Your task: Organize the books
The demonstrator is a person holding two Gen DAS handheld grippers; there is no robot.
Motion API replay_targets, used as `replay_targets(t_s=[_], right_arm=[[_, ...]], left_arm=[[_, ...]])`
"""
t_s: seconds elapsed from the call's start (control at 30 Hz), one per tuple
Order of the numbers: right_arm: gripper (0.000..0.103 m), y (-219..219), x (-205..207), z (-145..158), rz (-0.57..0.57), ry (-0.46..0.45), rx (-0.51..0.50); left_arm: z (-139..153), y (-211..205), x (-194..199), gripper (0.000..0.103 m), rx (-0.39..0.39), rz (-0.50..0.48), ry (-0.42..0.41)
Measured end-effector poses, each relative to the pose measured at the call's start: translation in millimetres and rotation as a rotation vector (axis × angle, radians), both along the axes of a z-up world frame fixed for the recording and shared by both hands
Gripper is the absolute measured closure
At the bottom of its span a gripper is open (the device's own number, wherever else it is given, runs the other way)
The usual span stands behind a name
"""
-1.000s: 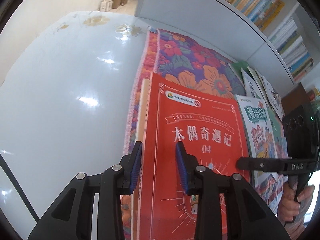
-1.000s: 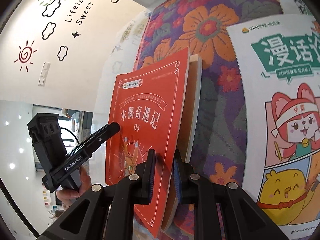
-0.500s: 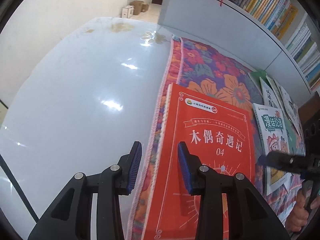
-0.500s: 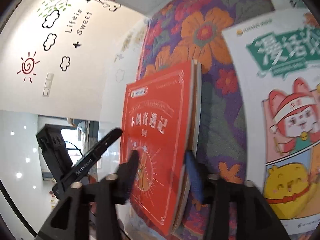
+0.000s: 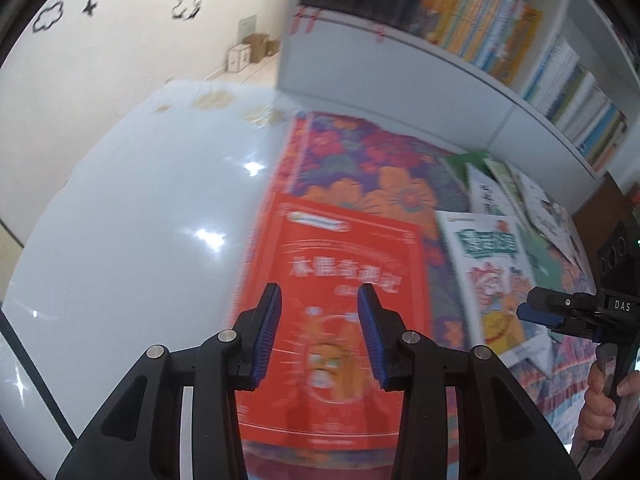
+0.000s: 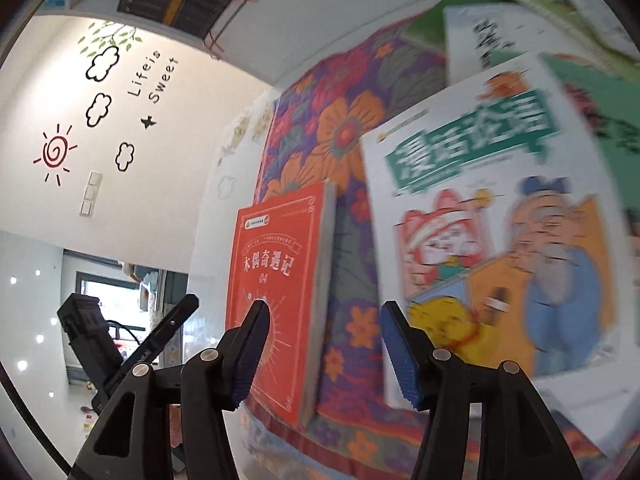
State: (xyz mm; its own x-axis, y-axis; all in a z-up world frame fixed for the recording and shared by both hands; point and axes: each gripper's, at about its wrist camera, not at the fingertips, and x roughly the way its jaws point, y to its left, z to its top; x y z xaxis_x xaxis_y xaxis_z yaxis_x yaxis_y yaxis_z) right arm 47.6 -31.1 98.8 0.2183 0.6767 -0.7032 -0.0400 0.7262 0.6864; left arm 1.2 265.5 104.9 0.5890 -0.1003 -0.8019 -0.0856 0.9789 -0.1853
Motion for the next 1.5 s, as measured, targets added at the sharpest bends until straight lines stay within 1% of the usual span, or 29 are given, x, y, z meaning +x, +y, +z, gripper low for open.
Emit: replay_targets(t_s=[0.07, 0.1, 0.17, 0.23, 0.33, 0.4, 0.5, 0.57, 0.67, 0.73, 0.77, 0.8, 0.83, 0.9, 0.97, 1.07, 1.13, 1.23, 1.33, 1.4, 1.43, 1.5], right_arm=[[0.046, -19.1, -8.5, 7.8, -0.018, -0.025, -0.015], [0.046, -28.8, -11.9, 10.8, -0.027, -0.037, -0.023], [0.046, -53.0, -21.3, 16.2, -0.049, -0.065, -0.046], [0.046, -77.1, -29.2, 17.7, -0.071, -0.084, -0.058], [0.046, -113.4, -39.8, 13.8, -0.096, -0.090, -0.049], [0.046, -142.2, -46.6, 9.2, -0.130, -0.094, -0.064], [0.046, -190.5, -57.3, -3.8, -0.212, -0.089, -0.111], [0.046, -218.0, -61.0, -14.1, -0.247, -0.075, -0.100], [0.046, -243.8, -58.1, -28.4, -0.278, -0.056, -0.100], [0.048, -254.2, -51.6, -40.6, -0.273, -0.027, -0.056], [0.049, -254.5, -47.1, -47.7, -0.258, -0.008, -0.024], [0.050, -253.2, -43.5, -51.2, -0.248, -0.011, -0.003], [0.050, -251.0, -39.4, -50.4, -0.240, -0.033, -0.006], [0.050, -246.2, -33.8, -50.2, -0.223, -0.047, -0.012], [0.049, -243.2, -27.8, -52.9, -0.218, -0.051, 0.014], [0.050, -245.6, -16.4, -59.5, -0.223, -0.054, 0.073], [0.050, -251.0, -10.0, -65.9, -0.241, -0.030, 0.134], [0.053, -256.9, -6.6, -71.2, -0.257, -0.006, 0.187], [0.056, -257.4, -7.1, -71.4, -0.267, -0.013, 0.184], [0.062, -257.9, -11.6, -70.6, -0.276, -0.023, 0.170], [0.062, -260.3, -14.2, -71.1, -0.282, -0.024, 0.204], [0.063, -264.3, -19.5, -71.1, -0.262, -0.011, 0.319]], left_arm=[[3.3, -18.6, -0.9, 0.066, 0.005, -0.026, -0.009], [3.6, -35.1, -0.8, 0.066, 0.012, -0.052, -0.012], [1.4, -56.0, -0.3, 0.066, 0.005, -0.077, -0.007], [-7.1, -85.7, 3.1, 0.066, -0.022, -0.107, 0.009], [-22.6, -124.9, 6.0, 0.066, -0.054, -0.134, 0.047], [-33.3, -156.2, 8.6, 0.066, -0.062, -0.183, 0.077], [-46.6, -200.3, 8.2, 0.066, -0.050, -0.254, 0.108], [-52.6, -221.4, 5.9, 0.066, -0.049, -0.300, 0.117], [-62.5, -251.3, 0.5, 0.066, -0.038, -0.369, 0.139], [-67.3, -264.2, -2.0, 0.066, -0.035, -0.403, 0.145], [-67.9, -266.2, -3.3, 0.066, -0.024, -0.406, 0.138], [-67.9, -267.8, -4.2, 0.066, -0.013, -0.408, 0.129], [-67.6, -268.2, -4.1, 0.066, -0.013, -0.411, 0.128], [-66.7, -264.6, -3.0, 0.066, -0.035, -0.414, 0.137], [-67.0, -260.5, -1.5, 0.066, -0.070, -0.418, 0.147], [-67.6, -254.6, -0.8, 0.066, -0.111, -0.422, 0.155], [-68.2, -253.7, -1.3, 0.066, -0.122, -0.428, 0.155], [-68.8, -254.6, -0.7, 0.066, -0.132, -0.430, 0.152], [-68.8, -255.2, -0.9, 0.066, -0.138, -0.432, 0.147], [-69.2, -254.6, -1.2, 0.066, -0.145, -0.433, 0.146], [-69.3, -253.8, -1.2, 0.066, -0.150, -0.434, 0.149], [-69.5, -251.7, -0.6, 0.066, -0.158, -0.432, 0.155]])
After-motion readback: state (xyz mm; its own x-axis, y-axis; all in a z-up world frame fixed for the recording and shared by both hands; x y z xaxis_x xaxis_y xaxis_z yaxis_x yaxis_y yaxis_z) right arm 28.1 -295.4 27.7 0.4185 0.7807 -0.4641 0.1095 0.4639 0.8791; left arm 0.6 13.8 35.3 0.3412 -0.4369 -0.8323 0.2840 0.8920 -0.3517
